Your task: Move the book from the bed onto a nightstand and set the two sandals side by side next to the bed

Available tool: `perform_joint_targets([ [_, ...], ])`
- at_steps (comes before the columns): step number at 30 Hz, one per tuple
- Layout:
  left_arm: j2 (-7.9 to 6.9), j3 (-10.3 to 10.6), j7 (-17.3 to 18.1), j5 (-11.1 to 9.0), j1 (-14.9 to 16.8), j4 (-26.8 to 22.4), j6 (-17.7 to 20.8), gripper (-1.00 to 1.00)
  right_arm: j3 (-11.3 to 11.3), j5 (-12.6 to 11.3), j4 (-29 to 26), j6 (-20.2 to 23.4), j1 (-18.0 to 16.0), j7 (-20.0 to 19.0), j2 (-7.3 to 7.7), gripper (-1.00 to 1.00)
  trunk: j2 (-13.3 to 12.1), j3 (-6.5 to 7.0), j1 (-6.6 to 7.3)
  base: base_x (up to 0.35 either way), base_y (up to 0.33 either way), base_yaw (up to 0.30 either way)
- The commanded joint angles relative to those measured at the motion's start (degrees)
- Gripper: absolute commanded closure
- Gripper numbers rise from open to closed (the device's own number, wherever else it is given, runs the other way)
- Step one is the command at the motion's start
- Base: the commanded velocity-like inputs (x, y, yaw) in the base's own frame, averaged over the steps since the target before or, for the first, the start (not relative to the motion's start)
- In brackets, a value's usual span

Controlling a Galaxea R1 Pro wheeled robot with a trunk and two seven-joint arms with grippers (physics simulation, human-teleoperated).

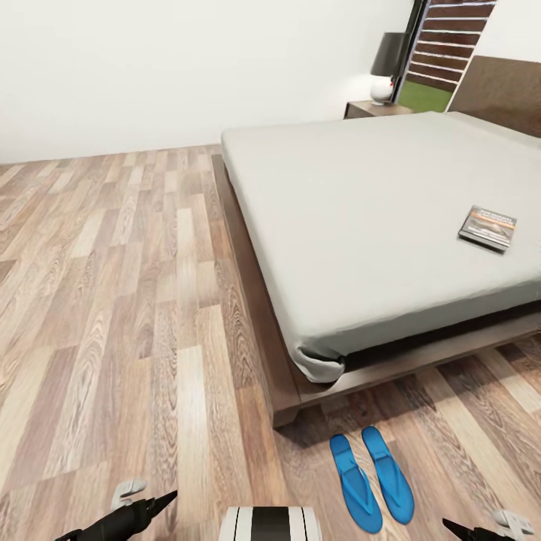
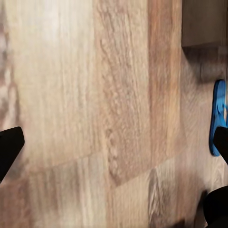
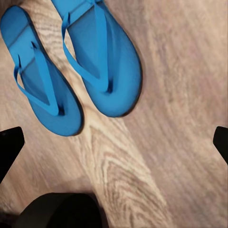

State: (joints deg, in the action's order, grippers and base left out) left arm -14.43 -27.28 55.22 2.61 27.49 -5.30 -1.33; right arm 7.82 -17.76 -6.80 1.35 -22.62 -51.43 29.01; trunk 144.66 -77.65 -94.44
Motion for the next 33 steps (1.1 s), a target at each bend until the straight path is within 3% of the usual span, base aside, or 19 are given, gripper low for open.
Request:
perform_joint_targets([
  [1, 0.00, -0.2, 0.2, 0.3, 0.0, 0.0, -0.1, -1.00, 0.4, 0.3, 0.0, 0.1, 0.0, -0.2, 0.00, -1.00, 0.0, 0.19, 0.03, 0.000, 0.000, -0.003],
  [33, 0.01, -0.2, 0.1, 0.3, 0.0, 0.0, -0.1, -1.00, 0.4, 0.3, 0.0, 0.1, 0.0, -0.1, 0.00, -1.00, -0.4, 7.28, 0.86, 0.000, 0.000, 0.000],
])
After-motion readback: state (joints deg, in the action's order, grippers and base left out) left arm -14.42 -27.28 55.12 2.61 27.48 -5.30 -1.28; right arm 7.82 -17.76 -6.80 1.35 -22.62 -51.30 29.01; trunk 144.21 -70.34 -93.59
